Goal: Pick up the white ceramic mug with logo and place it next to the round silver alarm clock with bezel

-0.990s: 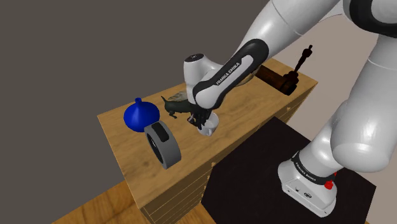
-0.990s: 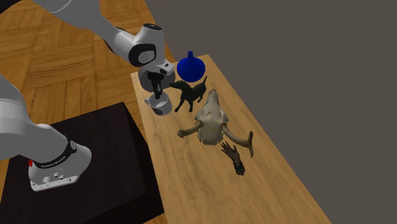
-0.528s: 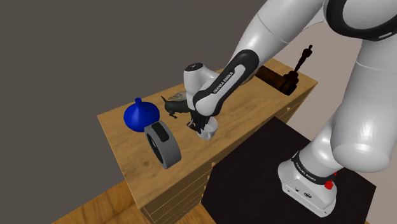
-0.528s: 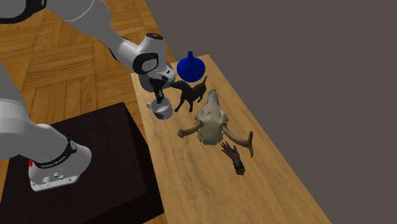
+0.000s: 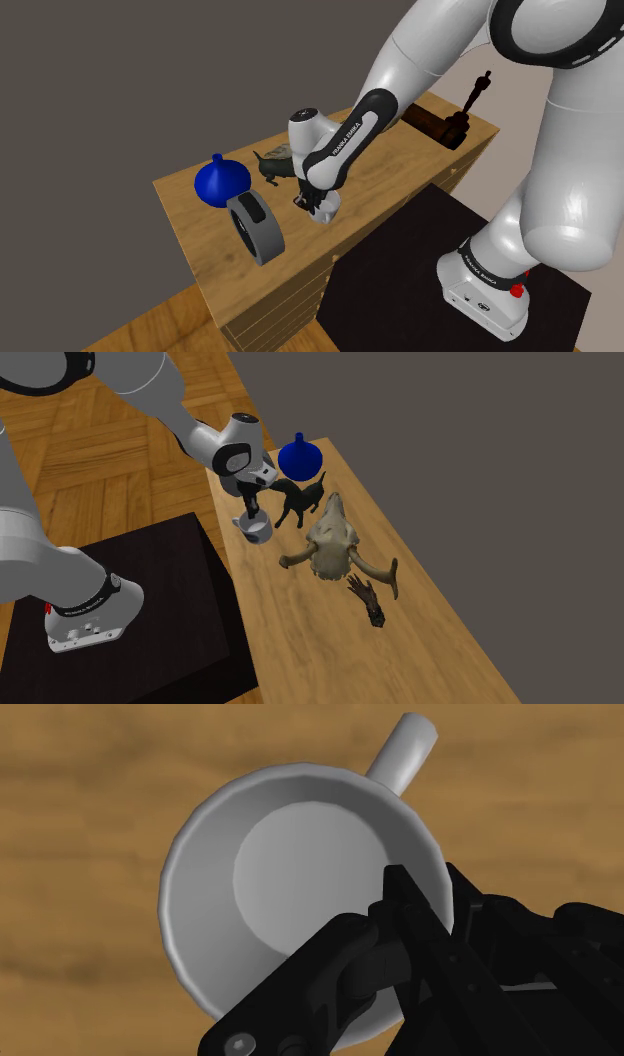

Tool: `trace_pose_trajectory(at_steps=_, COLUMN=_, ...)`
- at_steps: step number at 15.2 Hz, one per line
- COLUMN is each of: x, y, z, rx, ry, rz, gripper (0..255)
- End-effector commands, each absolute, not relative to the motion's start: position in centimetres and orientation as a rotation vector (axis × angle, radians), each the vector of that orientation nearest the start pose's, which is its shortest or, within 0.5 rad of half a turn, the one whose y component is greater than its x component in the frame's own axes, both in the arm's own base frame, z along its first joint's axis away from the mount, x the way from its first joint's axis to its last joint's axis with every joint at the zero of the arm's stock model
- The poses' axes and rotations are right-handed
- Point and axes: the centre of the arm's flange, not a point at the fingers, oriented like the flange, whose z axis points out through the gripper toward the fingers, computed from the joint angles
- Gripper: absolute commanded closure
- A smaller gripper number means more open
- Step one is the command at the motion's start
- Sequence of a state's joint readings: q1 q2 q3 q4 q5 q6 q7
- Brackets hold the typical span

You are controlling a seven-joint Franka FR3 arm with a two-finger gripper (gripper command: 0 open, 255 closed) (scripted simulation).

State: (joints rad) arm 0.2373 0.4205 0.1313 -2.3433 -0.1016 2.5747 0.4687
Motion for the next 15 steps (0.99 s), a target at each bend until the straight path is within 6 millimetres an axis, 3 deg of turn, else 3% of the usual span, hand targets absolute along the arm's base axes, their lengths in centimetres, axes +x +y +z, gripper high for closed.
trace_pose_trajectory(at_steps=1, x=45.4, y=18.2, z=14.0, rx=-3.198, ry=0.025, rz=0.278, gripper=255)
trace_pose_trajectory(at_steps=3, x=45.4, y=18.2, z=14.0, rx=-3.198, ry=0.025, rz=0.278, gripper=255)
trace_pose_trajectory(at_steps=4, x=45.4, y=18.2, z=14.0, rx=-3.198, ry=0.025, rz=0.278, gripper=0)
trace_pose_trajectory(at_steps=9, x=45.4, y=18.2, z=14.0, rx=-3.198, ry=0.025, rz=0.278, gripper=0)
trace_pose_trajectory(at_steps=13, x=46.2, y=18.5, z=18.9, rx=-3.198, ry=0.025, rz=0.278, gripper=0)
trace_pose_trajectory(at_steps=15, x=46.2, y=18.5, z=19.0, rx=-3.198, ry=0.025, rz=0.278, gripper=0)
